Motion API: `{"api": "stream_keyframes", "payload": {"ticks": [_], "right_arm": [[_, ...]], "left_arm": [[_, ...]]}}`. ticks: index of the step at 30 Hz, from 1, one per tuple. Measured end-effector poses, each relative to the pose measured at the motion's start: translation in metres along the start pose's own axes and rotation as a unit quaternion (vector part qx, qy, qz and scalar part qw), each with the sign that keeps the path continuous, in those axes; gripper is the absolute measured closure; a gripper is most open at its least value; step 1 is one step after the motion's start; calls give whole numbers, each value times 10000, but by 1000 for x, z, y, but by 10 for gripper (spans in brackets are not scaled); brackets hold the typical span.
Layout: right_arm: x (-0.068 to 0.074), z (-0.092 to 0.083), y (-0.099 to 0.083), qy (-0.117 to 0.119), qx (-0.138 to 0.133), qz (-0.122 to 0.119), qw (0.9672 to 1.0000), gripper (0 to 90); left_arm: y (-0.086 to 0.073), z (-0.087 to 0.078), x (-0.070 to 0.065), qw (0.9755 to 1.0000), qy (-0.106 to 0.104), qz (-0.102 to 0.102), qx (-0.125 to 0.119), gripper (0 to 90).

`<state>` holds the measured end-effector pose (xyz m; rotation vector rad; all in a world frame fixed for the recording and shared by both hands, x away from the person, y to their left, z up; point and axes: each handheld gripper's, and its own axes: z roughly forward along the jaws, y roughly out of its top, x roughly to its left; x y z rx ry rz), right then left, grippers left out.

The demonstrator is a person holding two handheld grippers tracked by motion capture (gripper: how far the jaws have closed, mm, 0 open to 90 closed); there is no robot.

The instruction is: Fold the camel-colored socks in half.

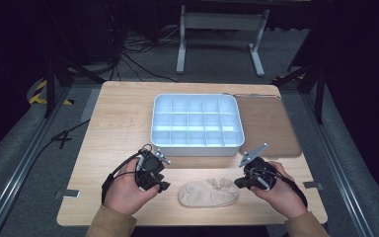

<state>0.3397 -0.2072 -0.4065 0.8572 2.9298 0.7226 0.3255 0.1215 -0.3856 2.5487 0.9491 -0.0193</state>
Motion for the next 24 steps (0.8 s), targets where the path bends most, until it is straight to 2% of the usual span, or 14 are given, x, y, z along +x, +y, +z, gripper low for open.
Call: {"api": "stream_keyframes", "payload": {"ticks": [3, 4, 9, 14, 19, 24], "right_arm": [[4, 4, 0, 86, 37, -38, 9999, 899], [5, 5, 0, 105, 59, -48, 9999, 899], [10, 15, -1, 211, 146, -85, 9996, 899], [16, 25, 0, 272, 241, -148, 9992, 899], [23, 37, 2, 396, 395, -242, 9981, 898], [25, 45, 2, 318, 557, -274, 9976, 899]], "left_arm": [[4, 3, -1, 9999, -97, 61, 65, 622], [6, 6, -3, 9997, -210, 52, 143, 612], [11, 11, -5, 9993, -290, 95, 232, 590], [13, 16, -7, 9993, -253, 142, 255, 579], [14, 24, -10, 9986, -303, 113, 413, 575], [15, 29, -10, 9987, -277, 125, 421, 569]]}}
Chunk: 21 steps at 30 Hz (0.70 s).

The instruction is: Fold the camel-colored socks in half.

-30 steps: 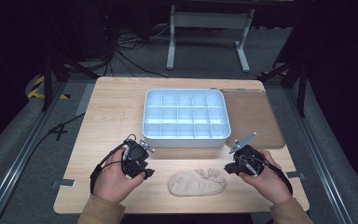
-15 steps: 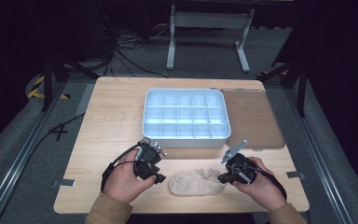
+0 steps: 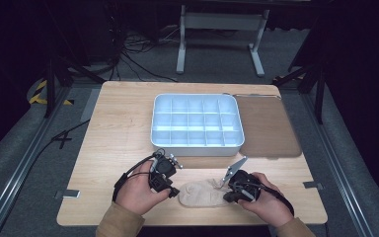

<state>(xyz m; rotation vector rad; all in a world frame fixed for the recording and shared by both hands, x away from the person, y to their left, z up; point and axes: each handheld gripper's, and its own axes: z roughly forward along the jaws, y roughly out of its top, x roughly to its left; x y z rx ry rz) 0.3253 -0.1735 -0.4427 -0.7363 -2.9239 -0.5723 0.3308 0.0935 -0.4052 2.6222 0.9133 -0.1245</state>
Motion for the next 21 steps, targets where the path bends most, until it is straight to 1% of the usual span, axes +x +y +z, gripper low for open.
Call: {"api": "stream_keyframes", "payload": {"ticks": [2, 4, 5, 6, 8, 9, 12, 14, 15, 17, 20, 21], "right_arm": [[0, 1, 0, 42, 32, -3, 10000, 899], [1, 2, 0, 23, 56, 20, 10000, 899], [0, 2, 0, 10, 61, -7, 10000, 898], [1, 2, 0, -7, 58, 13, 10000, 899], [1, 2, 0, 2, 61, -1, 10000, 899], [1, 2, -1, 4, 57, 4, 10000, 899], [1, 2, -1, 15, 38, 10, 10000, 899], [1, 2, -1, 13, 36, 8, 10000, 899], [1, 2, -1, 1, 37, 3, 10000, 898], [1, 2, -1, -4, 41, 4, 10000, 898], [2, 2, -1, -47, 48, 3, 10000, 899], [2, 2, -1, -55, 51, -4, 10000, 898]], "left_arm": [[0, 3, 0, 10000, 17, -44, -12, 558], [0, 8, -1, 9999, 41, -84, -44, 558], [0, 11, -2, 9999, 61, -129, -79, 564], [1, 13, -1, 9999, 69, -97, -93, 570], [2, 14, -2, 9999, 69, -109, -103, 579], [2, 18, -3, 9997, 2, -161, -160, 586], [3, 22, -4, 9997, -40, -190, -159, 590], [4, 27, -5, 9997, -77, -235, -53, 592], [4, 30, -6, 9996, -70, -280, 46, 595], [5, 32, -6, 9996, -105, -268, 38, 597], [5, 35, -8, 9994, -118, -302, 148, 606], [6, 38, -9, 9995, -82, -251, 178, 612]]}}
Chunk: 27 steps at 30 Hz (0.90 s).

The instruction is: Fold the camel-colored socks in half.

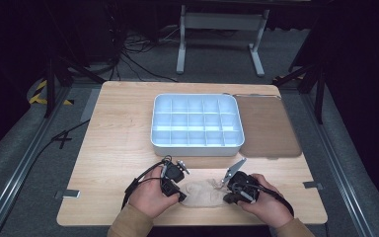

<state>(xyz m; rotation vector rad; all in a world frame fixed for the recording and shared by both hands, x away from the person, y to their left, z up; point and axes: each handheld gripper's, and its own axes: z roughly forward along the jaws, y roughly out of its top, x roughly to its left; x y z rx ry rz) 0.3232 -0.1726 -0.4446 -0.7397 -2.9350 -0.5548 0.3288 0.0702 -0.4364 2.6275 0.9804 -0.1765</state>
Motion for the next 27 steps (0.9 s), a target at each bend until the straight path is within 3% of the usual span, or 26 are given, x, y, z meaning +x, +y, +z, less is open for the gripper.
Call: {"api": "stream_keyframes", "payload": {"ticks": [2, 3, 5, 8, 12, 17, 22, 27], "right_arm": [[0, 0, 0, -2, 1, -5, 10000, 899], [0, 0, 0, 4, 10, -11, 10000, 898], [1, 0, 0, -13, 6, -28, 10000, 899], [2, 0, 1, -72, 33, -40, 10000, 898], [3, 0, 1, -82, 45, -55, 9999, 898], [5, 0, 2, -124, 51, -123, 9998, 898], [3, -4, 0, -74, 5, -137, 9999, 898], [-4, -13, -5, -182, -162, 126, 9996, 899]], "left_arm": [[0, 2, -2, 9999, 65, 8, 99, 612], [2, 6, -7, 9992, 176, 88, 336, 615], [4, 7, -11, 9990, 186, 144, 380, 624], [5, 8, -13, 9987, 263, 182, 400, 638], [5, 8, -11, 9993, 191, 114, 313, 681], [5, 8, -11, 9996, 90, 30, 254, 856], [4, 5, -9, 9996, 169, -48, 242, 865], [1, -6, -4, 9995, 212, -133, 216, 865]]}}
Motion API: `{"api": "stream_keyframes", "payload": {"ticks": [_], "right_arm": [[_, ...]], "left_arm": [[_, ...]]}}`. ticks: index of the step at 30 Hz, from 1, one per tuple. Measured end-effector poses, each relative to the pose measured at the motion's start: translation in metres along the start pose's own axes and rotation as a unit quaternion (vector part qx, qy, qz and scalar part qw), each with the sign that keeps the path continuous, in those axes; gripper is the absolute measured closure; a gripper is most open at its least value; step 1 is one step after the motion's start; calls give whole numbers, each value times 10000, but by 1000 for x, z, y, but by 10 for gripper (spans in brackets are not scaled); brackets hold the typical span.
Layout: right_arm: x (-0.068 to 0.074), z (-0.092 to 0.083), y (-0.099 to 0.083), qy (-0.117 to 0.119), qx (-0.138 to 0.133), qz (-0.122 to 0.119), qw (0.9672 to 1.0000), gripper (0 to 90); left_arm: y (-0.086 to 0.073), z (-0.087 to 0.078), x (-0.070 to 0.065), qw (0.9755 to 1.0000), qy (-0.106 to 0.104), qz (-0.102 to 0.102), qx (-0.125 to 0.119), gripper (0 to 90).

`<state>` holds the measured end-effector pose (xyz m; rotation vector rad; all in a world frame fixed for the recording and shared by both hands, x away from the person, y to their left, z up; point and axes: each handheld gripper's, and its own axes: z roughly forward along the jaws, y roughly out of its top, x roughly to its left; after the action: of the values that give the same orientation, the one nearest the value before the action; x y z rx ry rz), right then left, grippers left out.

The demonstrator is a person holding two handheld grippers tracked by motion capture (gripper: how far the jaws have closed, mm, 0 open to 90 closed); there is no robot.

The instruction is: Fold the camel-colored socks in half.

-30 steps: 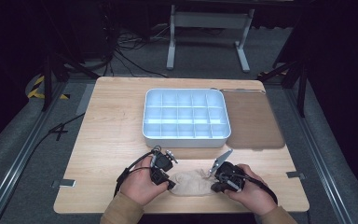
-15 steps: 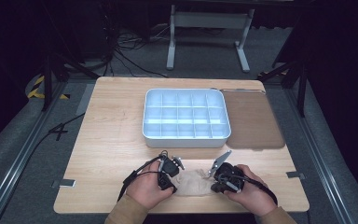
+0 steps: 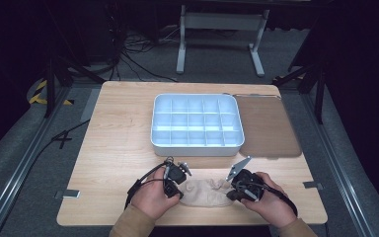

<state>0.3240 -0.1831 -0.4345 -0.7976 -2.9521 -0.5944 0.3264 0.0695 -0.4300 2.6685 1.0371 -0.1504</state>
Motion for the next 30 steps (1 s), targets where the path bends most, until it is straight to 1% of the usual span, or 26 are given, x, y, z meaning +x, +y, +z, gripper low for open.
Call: {"api": "stream_keyframes", "payload": {"ticks": [2, 4, 5, 6, 8, 9, 11, 14, 16, 17, 20, 21, 22, 24, 27, 29, 30], "right_arm": [[-2, 1, -1, -5, 22, 57, 10000, 899], [-2, 4, 0, 3, 44, 82, 10000, 900], [-2, 5, 1, 16, 51, 70, 10000, 900], [-2, 8, 2, 55, 68, 71, 9999, 900], [-2, 15, 3, 74, 133, 77, 9999, 900], [-2, 15, 3, 120, 74, 95, 9999, 900], [-2, 15, 4, 110, 106, 33, 9999, 900], [-1, 15, 4, 75, 120, 28, 9999, 900], [0, 15, 5, -24, 134, -31, 9999, 900], [1, 15, 6, -46, 145, -17, 9999, 900], [2, 15, 6, -57, 179, -59, 9998, 900], [1, 15, 6, -54, 177, -52, 9998, 900], [2, 15, 6, -42, 165, -32, 9998, 900], [1, 15, 6, -33, 155, -21, 9999, 900], [2, 15, 6, -46, 153, -19, 9999, 900], [1, 15, 4, -38, 108, -2, 9999, 900], [1, 15, 4, -38, 108, -2, 9999, 900]], "left_arm": [[-2, -3, 3, 10000, 34, -7, -4, 865], [-5, -5, 6, 10000, 20, -64, 48, 865], [-7, -6, 7, 9999, 13, -44, 93, 865], [-8, -6, 8, 9999, -24, -75, 85, 865], [-10, -7, 10, 9999, 25, -92, 90, 865], [-11, -7, 11, 9999, 2, -125, 102, 864], [-12, -8, 11, 9999, 0, -83, 70, 864], [-11, -8, 10, 9999, -28, -67, 101, 864], [-11, -8, 10, 9999, -33, -69, 100, 864], [-11, -9, 9, 9999, -19, -70, 91, 864], [-10, -12, 8, 9999, -151, -69, -16, 864], [-10, -13, 8, 9998, -173, -21, -94, 864], [-9, -15, 8, 9998, -184, -1, -112, 864], [-9, -19, 6, 9995, -235, 1, -218, 864], [-5, -25, 1, 9989, -261, 119, -363, 864], [-3, -27, -2, 9985, -273, 158, -454, 864], [-1, -29, -3, 9982, -274, 230, -486, 864]]}}
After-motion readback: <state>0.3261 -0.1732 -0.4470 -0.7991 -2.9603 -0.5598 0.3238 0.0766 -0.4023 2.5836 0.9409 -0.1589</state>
